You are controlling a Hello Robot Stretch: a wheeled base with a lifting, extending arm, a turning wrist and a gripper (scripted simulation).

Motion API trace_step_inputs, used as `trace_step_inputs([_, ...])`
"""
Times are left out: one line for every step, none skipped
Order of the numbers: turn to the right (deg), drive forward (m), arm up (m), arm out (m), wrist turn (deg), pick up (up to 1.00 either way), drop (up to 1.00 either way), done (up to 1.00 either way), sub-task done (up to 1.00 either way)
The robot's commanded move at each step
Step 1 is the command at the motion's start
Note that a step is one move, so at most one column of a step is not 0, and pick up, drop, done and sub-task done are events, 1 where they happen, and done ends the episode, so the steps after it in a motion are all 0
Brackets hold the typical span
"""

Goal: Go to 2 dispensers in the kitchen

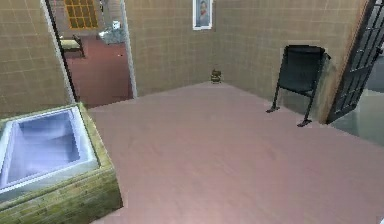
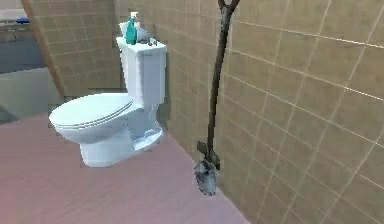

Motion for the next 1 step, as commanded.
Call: trace_step_inputs([21.0, 0.00, 0.00, 0.00, 0.0, 0.00, 0.00, 0.00, 0.00])
